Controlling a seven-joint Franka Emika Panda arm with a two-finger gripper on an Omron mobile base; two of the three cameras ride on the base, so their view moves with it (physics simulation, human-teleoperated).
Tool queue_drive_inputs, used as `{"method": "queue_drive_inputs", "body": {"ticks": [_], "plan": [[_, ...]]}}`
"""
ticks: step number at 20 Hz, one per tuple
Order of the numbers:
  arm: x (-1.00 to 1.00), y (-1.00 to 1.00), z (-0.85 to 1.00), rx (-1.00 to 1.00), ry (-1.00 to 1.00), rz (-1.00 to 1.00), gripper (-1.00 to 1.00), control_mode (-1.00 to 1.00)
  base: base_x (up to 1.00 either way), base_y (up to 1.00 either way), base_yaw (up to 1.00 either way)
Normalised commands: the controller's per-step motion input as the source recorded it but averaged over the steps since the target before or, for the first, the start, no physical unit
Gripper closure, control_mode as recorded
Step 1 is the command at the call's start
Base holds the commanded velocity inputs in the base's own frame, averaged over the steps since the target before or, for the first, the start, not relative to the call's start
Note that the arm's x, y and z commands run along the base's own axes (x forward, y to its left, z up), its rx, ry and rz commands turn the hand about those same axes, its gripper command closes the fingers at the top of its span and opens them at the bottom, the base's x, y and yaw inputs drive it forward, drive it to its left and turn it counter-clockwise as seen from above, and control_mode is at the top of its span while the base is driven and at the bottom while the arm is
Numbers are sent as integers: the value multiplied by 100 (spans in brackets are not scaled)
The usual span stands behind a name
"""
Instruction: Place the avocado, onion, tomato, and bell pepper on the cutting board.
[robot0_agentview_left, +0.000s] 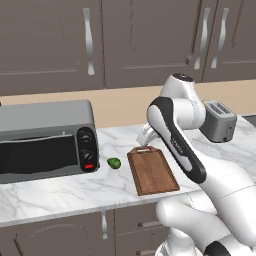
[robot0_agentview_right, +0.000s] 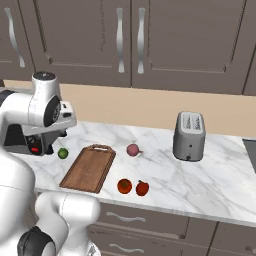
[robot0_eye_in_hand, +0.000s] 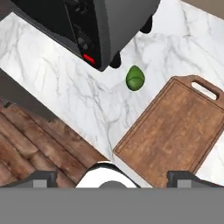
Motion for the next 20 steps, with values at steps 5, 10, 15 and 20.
{"method": "queue_drive_inputs", "body": {"ticks": [5, 10, 15, 20], "plan": [[-1, 36, -38, 0, 0, 25, -100, -100, 0, 0, 0], [31, 30, -38, -2, 1, 2, -100, -100, 0, 0, 0], [40, 5, -32, 0, 0, 0, -100, -100, 0, 0, 0], [38, 0, -30, 0, 0, 0, -100, -100, 0, 0, 0]]}}
